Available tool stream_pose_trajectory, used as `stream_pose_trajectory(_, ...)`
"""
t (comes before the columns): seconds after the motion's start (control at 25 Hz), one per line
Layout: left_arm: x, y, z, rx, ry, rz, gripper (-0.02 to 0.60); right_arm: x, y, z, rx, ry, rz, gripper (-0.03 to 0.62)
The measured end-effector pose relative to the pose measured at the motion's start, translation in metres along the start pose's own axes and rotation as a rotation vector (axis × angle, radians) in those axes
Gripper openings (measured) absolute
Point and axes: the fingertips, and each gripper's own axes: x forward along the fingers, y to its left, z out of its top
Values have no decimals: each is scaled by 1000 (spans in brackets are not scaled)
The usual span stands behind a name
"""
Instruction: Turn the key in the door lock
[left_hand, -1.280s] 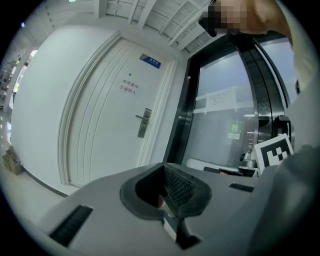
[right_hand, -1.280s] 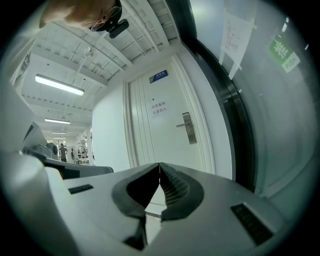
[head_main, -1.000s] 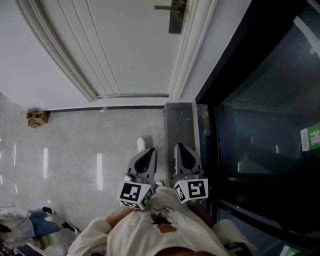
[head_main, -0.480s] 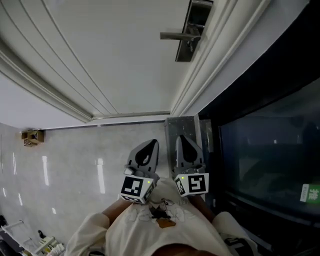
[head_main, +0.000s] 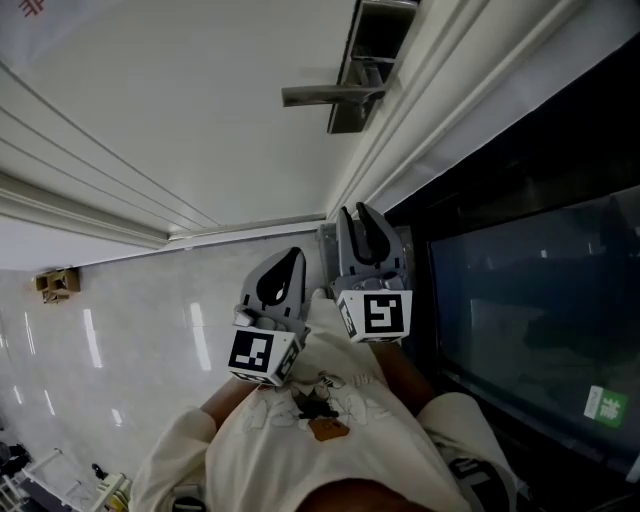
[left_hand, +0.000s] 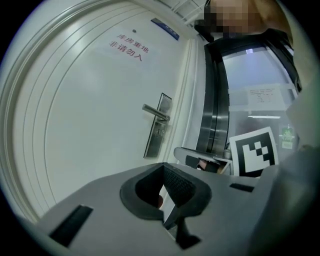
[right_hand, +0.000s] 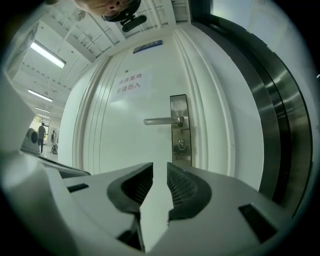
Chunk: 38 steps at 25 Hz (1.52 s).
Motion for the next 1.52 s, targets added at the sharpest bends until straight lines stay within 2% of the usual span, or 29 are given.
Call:
stream_pose_trajectory(0.52,33,-1,12,42,-25,-24,6,72,-40,37,-70,-28,-53,117)
stream_pose_trajectory(1.08,37,8,10,22,-16,-2,6,118,-65,53,-162,-28,-112,123)
stream_pose_trajectory(1.2,37,9,9,16,-14,-1,6,124,-65,53,-175,-13,-105,110)
stream_pose_trajectory(1.36,36,8,10,18,-15,-3,6,128,-66,52,-191,3,-109,63)
stream_pose_trajectory(1.52,36,10,10,18,-20,-4,6,130,-65,50,-169,11,-102,35)
